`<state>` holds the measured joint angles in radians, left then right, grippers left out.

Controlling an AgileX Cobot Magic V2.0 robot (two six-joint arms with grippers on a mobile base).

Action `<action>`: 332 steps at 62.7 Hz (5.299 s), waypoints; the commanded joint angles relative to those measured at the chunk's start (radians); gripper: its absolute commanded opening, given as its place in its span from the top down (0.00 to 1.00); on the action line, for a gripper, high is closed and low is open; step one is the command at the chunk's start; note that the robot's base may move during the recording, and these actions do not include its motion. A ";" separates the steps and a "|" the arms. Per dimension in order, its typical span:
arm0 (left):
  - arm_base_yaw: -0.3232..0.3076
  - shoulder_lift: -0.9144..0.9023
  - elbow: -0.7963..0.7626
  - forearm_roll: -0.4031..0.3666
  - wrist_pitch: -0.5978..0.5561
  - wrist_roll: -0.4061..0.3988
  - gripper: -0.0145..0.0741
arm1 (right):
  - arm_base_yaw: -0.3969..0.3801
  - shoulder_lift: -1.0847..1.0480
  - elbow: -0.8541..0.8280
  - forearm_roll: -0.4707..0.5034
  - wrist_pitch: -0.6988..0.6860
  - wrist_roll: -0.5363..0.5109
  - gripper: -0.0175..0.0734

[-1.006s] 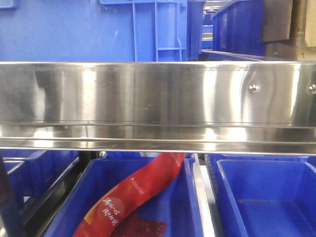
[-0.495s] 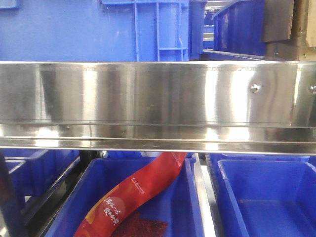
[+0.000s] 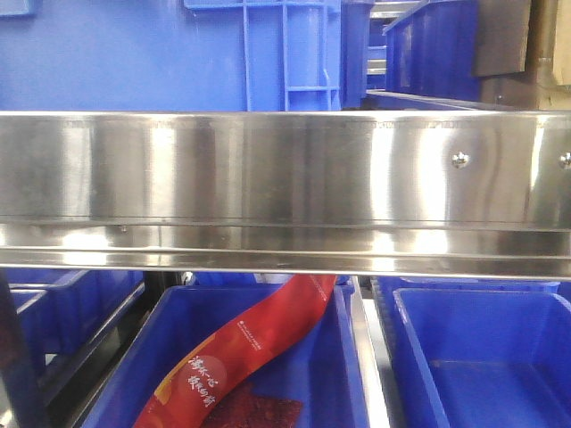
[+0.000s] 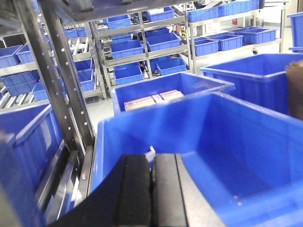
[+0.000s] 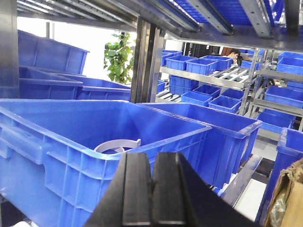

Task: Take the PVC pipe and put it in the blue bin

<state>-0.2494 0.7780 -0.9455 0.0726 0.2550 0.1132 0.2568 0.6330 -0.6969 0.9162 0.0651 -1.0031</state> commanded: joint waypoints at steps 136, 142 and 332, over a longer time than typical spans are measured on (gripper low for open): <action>0.325 -0.624 0.502 -0.118 0.191 -0.035 0.96 | -0.006 -0.207 0.303 -0.008 -0.098 0.000 0.99; 0.325 -0.624 0.502 -0.118 0.191 -0.035 0.96 | -0.006 -0.207 0.303 -0.008 -0.098 0.000 0.99; 0.434 -0.778 0.946 -0.073 -0.334 -0.035 0.96 | -0.006 -0.207 0.303 -0.008 -0.096 0.000 0.99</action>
<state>0.1804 0.0053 0.0008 0.0000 -0.0651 0.0777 0.2566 0.4314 -0.3946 0.9144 -0.0154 -1.0014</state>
